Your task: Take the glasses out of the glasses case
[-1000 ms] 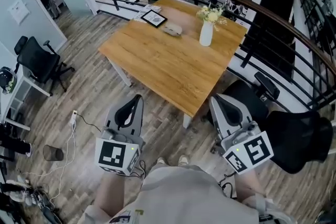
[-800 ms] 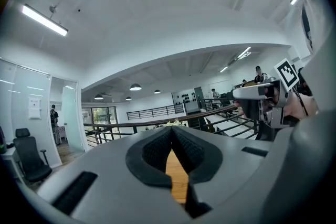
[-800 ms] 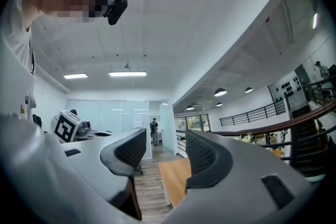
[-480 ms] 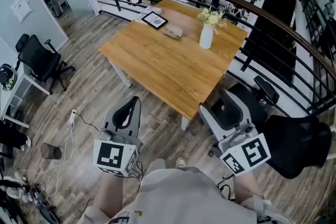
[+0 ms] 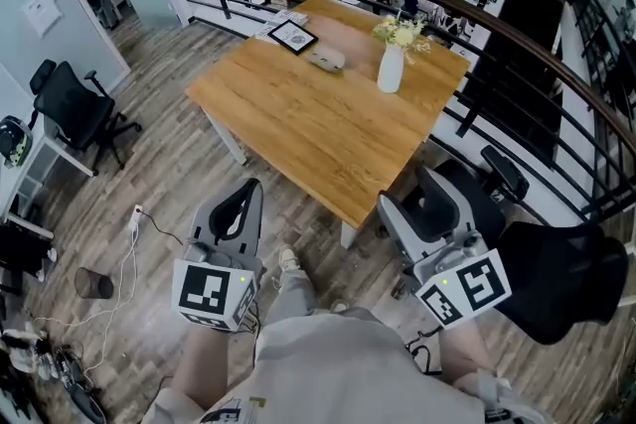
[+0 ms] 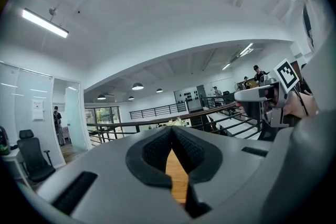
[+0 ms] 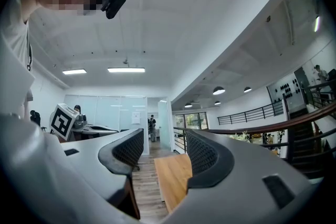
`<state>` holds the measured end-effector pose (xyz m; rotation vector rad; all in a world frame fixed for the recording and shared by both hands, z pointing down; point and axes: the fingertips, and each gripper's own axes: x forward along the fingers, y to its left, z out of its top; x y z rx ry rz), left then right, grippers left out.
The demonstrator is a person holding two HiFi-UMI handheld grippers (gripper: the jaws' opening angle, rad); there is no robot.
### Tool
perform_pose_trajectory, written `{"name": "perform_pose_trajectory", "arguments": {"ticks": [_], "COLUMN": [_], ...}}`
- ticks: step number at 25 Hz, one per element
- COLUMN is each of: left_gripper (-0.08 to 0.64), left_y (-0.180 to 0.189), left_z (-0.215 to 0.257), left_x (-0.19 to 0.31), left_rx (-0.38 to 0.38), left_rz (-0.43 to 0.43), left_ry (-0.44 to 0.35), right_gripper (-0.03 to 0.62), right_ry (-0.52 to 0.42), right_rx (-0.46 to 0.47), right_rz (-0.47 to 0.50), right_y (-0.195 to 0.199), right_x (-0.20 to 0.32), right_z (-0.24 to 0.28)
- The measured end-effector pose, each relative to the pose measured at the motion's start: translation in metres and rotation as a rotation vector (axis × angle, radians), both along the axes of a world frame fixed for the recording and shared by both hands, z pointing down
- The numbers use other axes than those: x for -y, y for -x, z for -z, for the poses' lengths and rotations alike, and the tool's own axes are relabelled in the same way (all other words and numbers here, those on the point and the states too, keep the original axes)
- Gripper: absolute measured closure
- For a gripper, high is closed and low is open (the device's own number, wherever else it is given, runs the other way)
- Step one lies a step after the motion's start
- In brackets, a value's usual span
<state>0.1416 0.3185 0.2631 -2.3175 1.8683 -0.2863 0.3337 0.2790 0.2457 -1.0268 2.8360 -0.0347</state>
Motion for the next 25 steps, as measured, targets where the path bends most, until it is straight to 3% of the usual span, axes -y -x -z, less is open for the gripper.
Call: {"name": "perform_pose_trajectory", "arguments": {"ticks": [11, 19, 25], "left_gripper": [0.545, 0.545, 0.545], "left_y": [0.028, 0.087, 0.133], "left_z": [-0.014, -0.040, -0.049], "left_x": [0.051, 0.103, 0.165], "left_rx": [0.008, 0.016, -0.004], "left_rz": [0.017, 0.029, -0.006], "left_ry": [-0.057, -0.034, -0.018], "right_gripper": [0.321, 0.322, 0.324], "right_ry": [-0.003, 0.017, 0.055], "right_rx": [-0.019, -0.015, -0.032], "right_rz": [0.014, -0.005, -0.016], "right_y": [0.020, 0.060, 0.116], "right_x": [0.049, 0.100, 0.157], "right_z": [-0.032, -0.059, -0.074]}}
